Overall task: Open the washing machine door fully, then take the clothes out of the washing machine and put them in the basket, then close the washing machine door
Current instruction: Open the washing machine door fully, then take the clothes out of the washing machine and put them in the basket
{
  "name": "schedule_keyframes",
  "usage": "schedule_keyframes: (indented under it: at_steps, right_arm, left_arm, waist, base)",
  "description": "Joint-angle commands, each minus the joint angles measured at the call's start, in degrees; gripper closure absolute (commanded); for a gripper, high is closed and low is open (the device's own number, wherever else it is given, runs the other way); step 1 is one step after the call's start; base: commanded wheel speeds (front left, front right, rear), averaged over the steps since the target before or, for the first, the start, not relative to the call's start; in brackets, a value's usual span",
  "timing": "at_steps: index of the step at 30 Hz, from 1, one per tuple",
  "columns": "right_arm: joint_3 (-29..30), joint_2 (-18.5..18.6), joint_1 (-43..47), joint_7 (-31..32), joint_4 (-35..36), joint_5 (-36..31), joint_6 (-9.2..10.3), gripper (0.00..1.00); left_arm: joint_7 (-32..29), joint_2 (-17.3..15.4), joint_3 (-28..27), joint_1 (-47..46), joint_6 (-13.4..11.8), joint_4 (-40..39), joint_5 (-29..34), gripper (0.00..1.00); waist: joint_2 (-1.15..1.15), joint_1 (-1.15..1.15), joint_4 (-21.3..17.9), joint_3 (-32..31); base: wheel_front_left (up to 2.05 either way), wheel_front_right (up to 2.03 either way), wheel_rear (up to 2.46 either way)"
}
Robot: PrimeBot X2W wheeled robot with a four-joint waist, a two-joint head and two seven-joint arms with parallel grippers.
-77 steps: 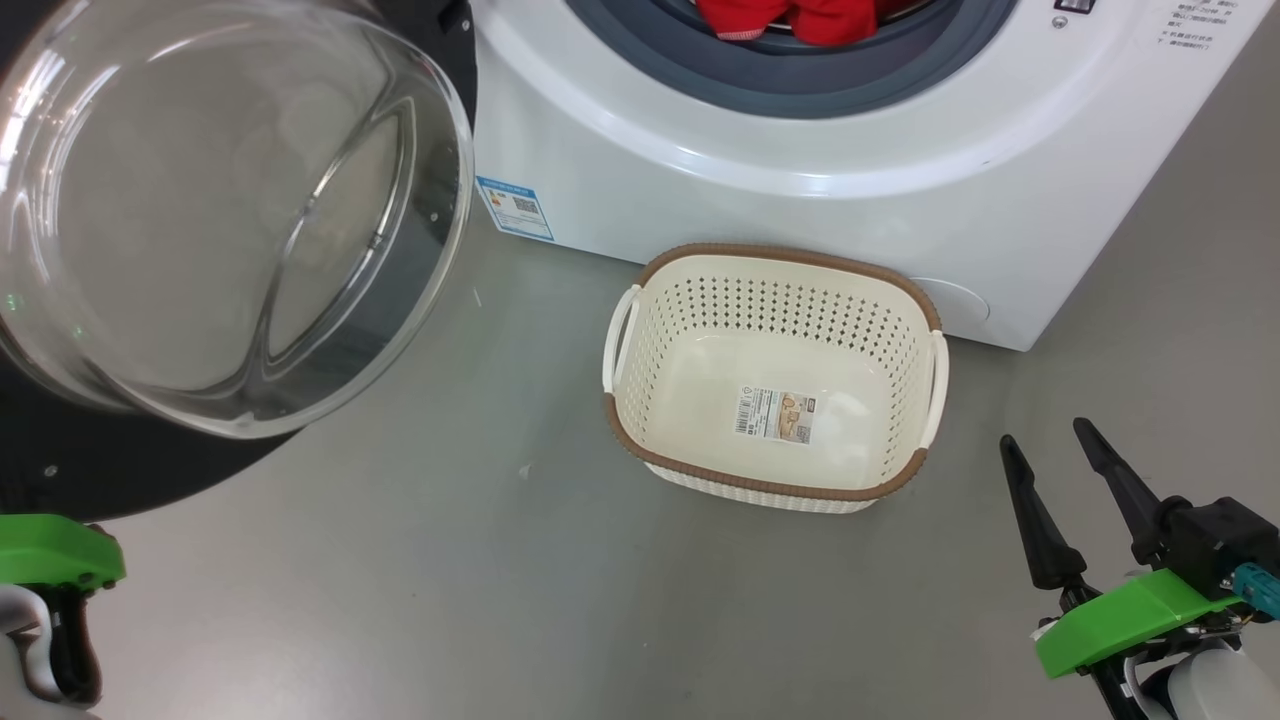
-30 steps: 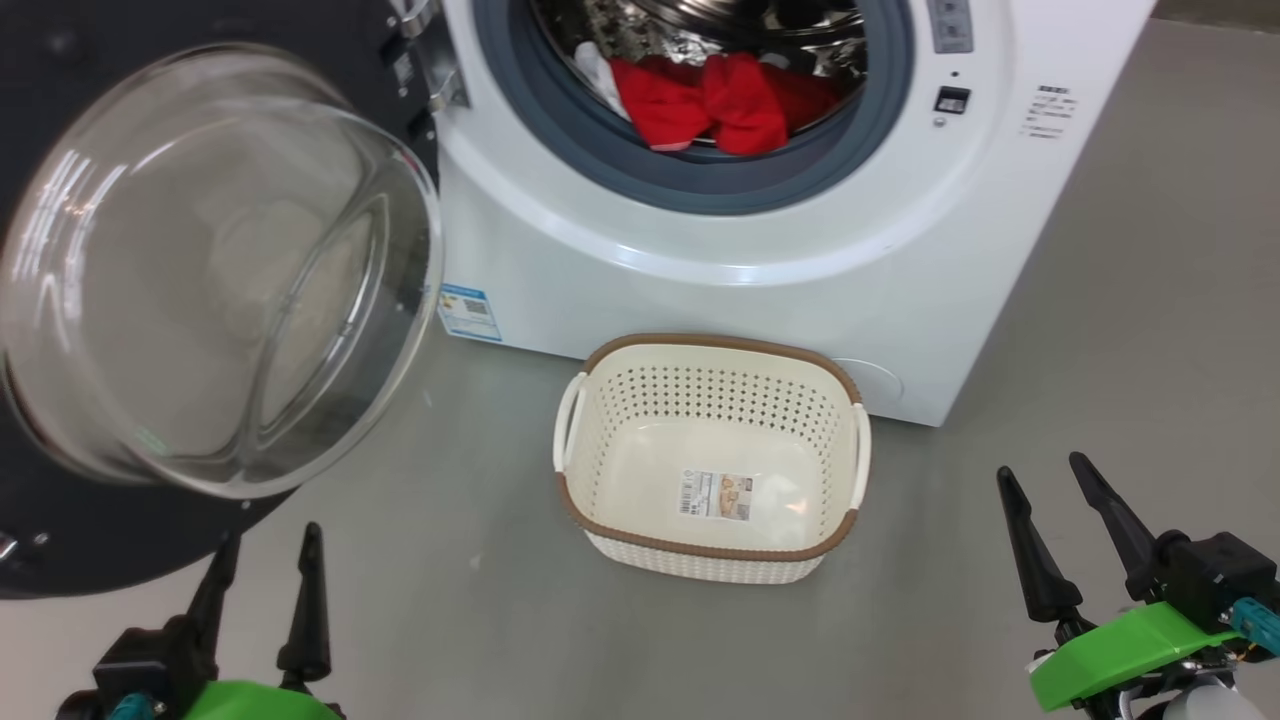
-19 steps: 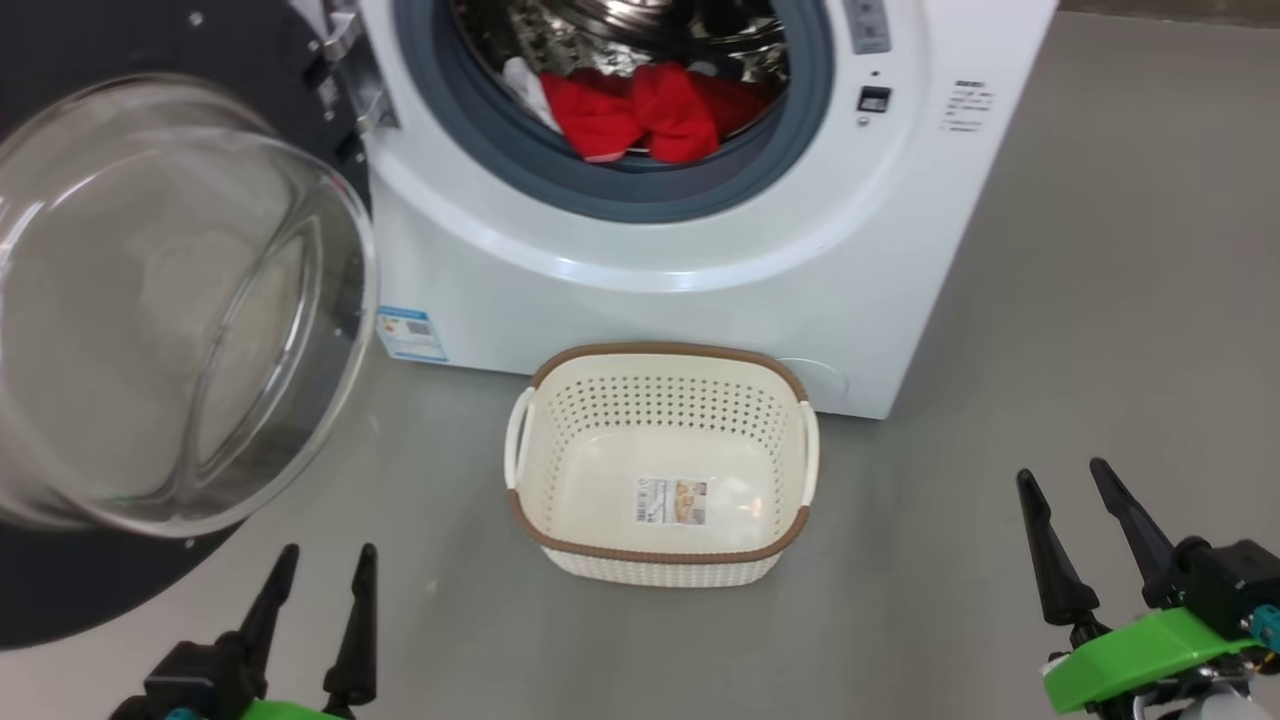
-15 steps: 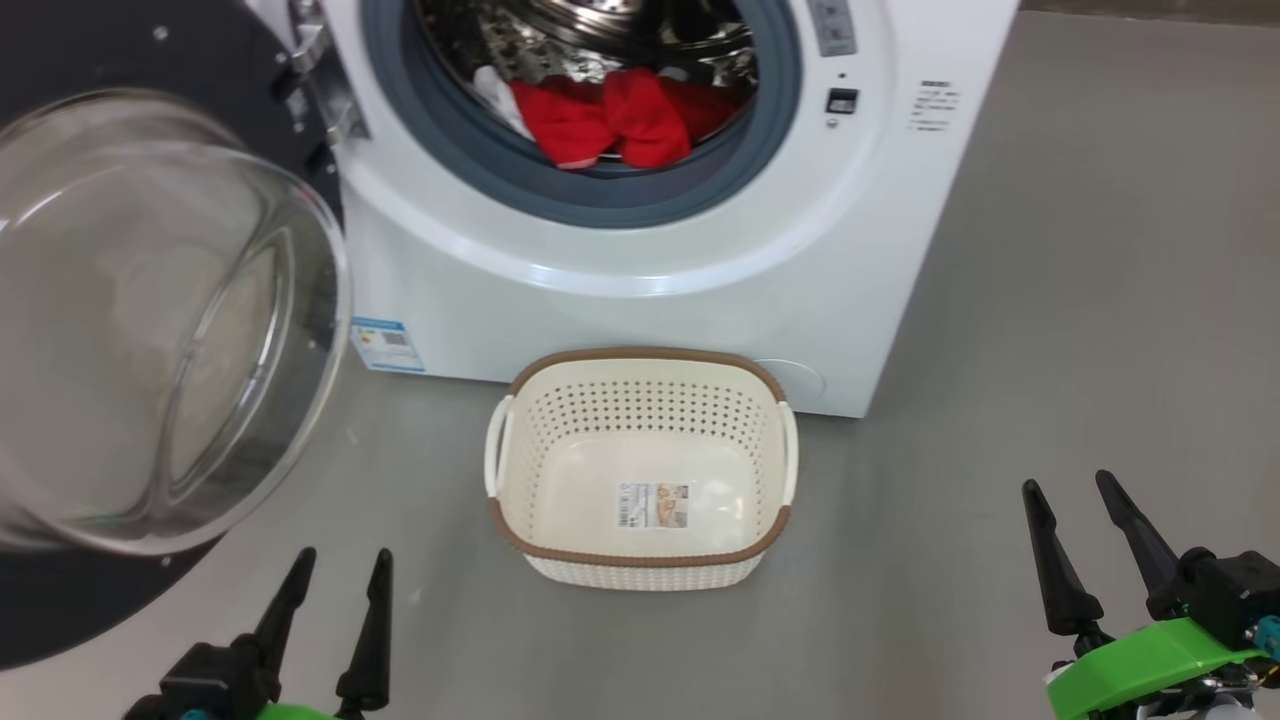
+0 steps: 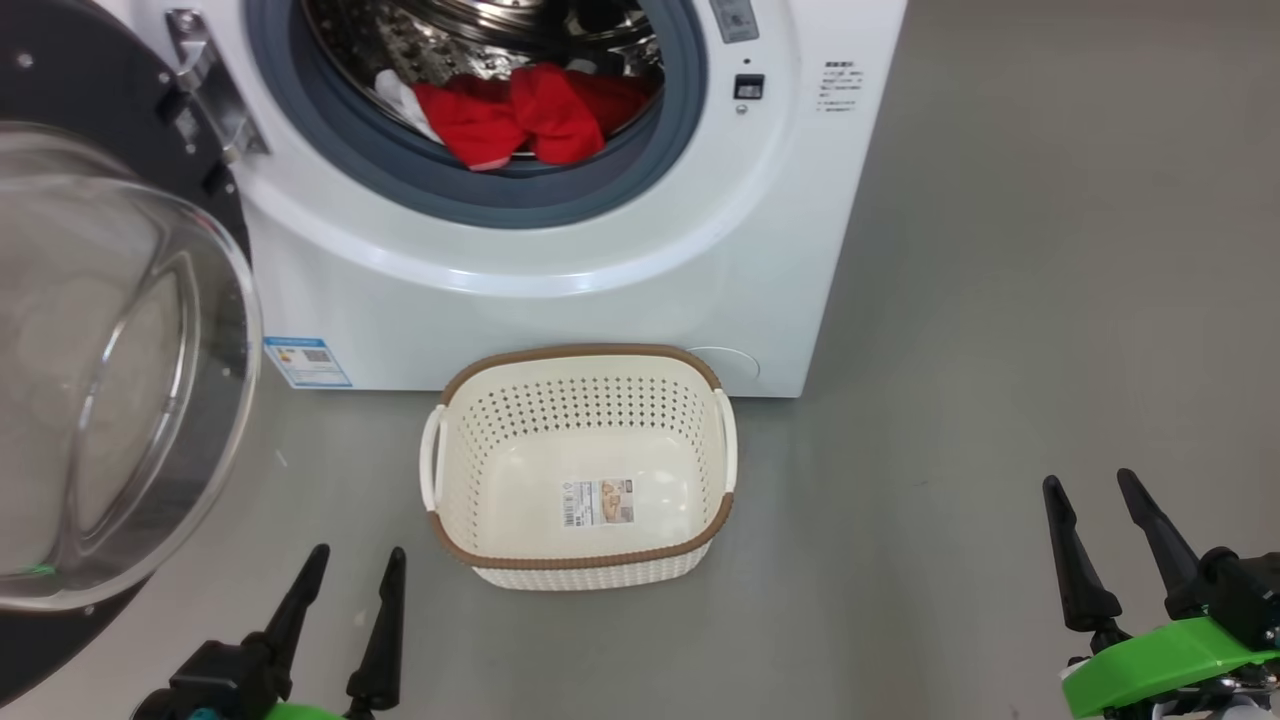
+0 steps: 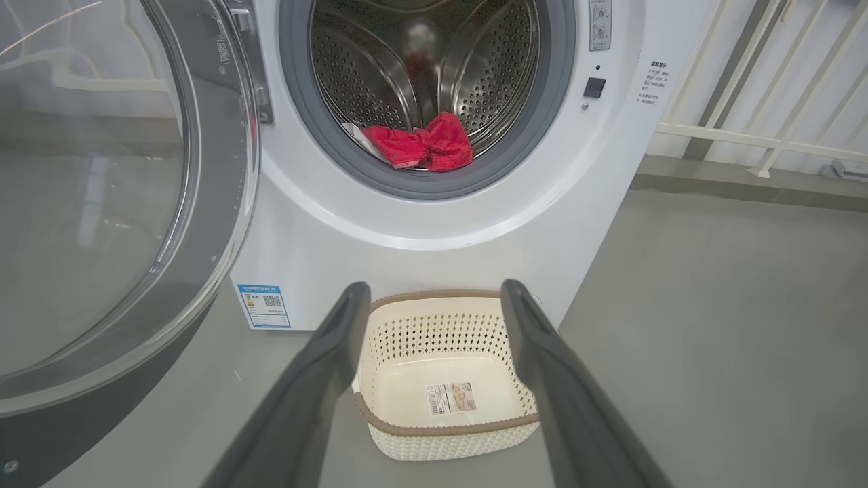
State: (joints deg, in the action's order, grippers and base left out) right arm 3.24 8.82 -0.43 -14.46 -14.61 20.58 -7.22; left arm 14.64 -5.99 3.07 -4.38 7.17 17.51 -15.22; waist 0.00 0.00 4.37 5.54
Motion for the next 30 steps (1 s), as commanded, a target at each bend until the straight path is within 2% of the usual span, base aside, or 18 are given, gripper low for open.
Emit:
schedule_keyframes:
  at_steps: [1,30]
  right_arm:
    - [-0.7,0.8,-0.4,-0.5,1.6,-0.1,-0.26,0.00]
    - [-0.5,0.4,0.1,-0.5,1.7,-0.4,-0.26,0.00]
  left_arm:
    - [0.4,-1.1,-1.6,-0.9,0.3,-1.4,-0.2,0.00]
    - [0.4,-1.2,-3.1,-0.9,0.3,-2.8,1.1,0.00]
  waist:
    - [0.00,0.00,-0.6,0.2]
    - [0.00,0.00,-0.7,-0.1]
  base:
    - [0.00,0.00,0.00]
    - [0.03,-0.04,0.00]
